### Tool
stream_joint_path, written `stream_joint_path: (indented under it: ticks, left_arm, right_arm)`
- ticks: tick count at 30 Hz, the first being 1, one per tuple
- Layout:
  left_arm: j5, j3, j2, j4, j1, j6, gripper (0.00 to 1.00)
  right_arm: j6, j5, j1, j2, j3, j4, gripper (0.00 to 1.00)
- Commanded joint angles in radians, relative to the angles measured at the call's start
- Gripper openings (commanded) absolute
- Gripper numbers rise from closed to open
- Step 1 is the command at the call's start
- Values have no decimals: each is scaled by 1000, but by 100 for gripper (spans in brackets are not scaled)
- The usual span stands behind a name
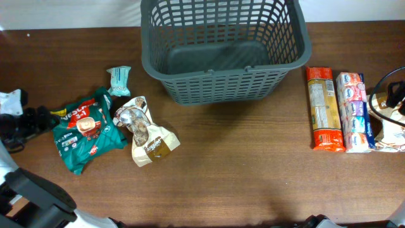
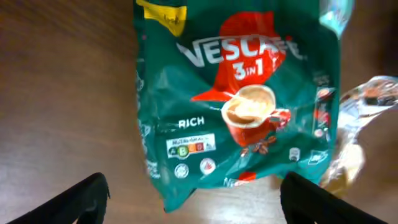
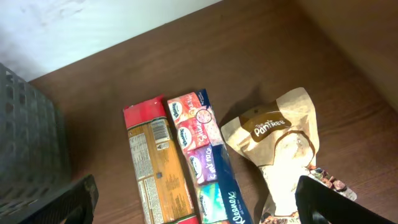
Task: Pack container
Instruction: 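Lift the green Nescafé pack with the left gripper and swing it up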
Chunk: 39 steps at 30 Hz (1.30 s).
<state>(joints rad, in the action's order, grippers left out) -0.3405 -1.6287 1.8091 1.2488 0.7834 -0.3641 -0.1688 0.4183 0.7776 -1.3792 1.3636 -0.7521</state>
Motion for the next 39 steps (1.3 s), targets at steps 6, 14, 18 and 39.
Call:
stream_joint_path:
  ticks: [6, 14, 18, 39]
  left_arm:
    - [-167, -8, 240, -11, 59, -34, 86]
    - [-198, -6, 358, -55, 57, -35, 92]
    - [-232, 14, 393, -91, 52, -35, 92]
    - [-262, 209, 402, -247, -3, 16, 2]
  right_arm:
    - [-10, 16, 2, -2, 24, 3, 99]
    - [-10, 16, 2, -2, 24, 3, 99]
    - [-10, 16, 2, -2, 24, 3, 99]
    - [-10, 16, 2, -2, 24, 3, 99]
